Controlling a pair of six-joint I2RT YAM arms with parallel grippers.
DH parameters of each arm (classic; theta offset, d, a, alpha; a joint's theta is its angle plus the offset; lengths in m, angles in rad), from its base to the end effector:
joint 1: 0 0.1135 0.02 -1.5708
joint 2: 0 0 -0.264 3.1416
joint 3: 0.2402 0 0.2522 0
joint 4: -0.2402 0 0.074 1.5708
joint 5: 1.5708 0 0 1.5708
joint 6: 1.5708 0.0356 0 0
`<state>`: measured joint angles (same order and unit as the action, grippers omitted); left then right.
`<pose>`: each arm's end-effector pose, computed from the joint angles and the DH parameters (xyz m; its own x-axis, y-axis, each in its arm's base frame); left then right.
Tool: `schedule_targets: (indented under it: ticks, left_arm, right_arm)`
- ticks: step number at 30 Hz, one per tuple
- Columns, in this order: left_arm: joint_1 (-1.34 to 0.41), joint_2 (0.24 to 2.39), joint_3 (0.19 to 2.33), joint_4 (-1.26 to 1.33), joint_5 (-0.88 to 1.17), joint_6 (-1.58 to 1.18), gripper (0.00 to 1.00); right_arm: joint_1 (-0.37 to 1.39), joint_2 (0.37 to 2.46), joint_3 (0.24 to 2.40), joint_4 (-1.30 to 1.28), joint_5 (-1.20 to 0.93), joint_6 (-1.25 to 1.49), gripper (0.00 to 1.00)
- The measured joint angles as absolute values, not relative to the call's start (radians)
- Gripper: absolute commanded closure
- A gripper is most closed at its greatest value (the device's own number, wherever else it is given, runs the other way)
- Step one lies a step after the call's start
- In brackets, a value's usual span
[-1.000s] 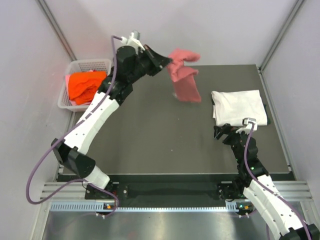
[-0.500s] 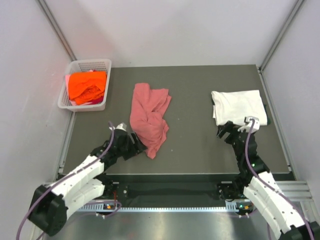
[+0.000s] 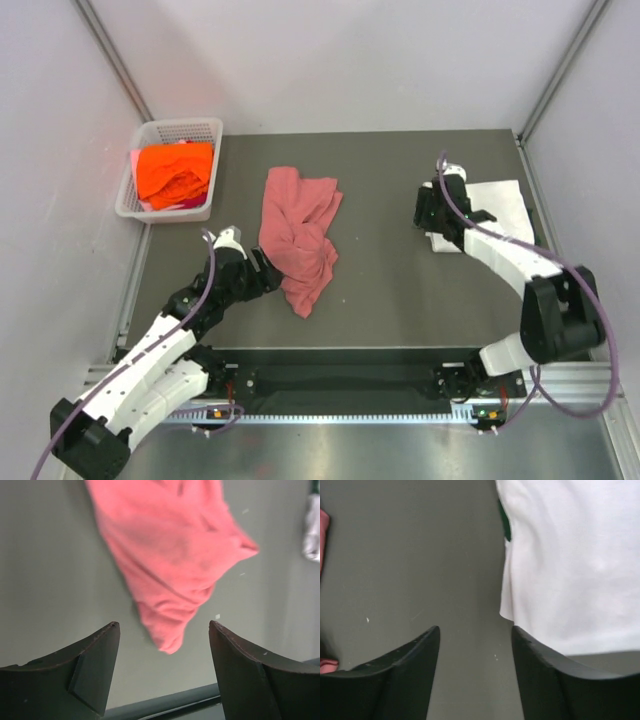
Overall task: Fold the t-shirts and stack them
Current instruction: Move the tshirt to the center of the board, then flatten the tshirt out
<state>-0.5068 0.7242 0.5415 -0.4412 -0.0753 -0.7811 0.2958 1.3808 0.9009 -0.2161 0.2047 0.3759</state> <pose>0.1437 -0.0767 0.2389 -0.6659 -0.4333 -0.6073 -0.0538 0.8398 -0.5402 0.2878 0.0801 0.2431 -0.6205 0.1867 -0.7617 0.0985 0.9821 0.1605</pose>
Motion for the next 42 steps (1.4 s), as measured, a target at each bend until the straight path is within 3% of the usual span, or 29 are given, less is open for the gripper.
schedule_targets:
  ticks: [4, 17, 26, 33, 42]
  left_arm:
    - [-0.507, 0.714, 0.542, -0.495, -0.099, -0.767, 0.24]
    - [-0.507, 0.545, 0.58, -0.525, -0.158, -0.755, 0.25]
    - [-0.507, 0.606, 0.586, -0.508, -0.173, -0.755, 0.23]
    - [-0.507, 0.79, 0.597, -0.462, -0.165, -0.737, 0.11]
    - [-0.507, 1.029, 0.728, -0.384, -0.16, -0.706, 0.13]
  right_arm:
    - [0.29, 1.554, 1.01, -0.265, 0.159, 0.352, 0.55]
    - [0.245, 1.836, 1.155, -0.355, 0.155, 0.316, 0.54]
    - [0.087, 1.838, 1.159, -0.34, 0.043, 0.348, 0.47]
    - [-0.029, 1.787, 1.111, -0.337, 0.02, 0.362, 0.25]
    - [0.111, 1.56, 1.0, -0.35, -0.064, 0.351, 0.3]
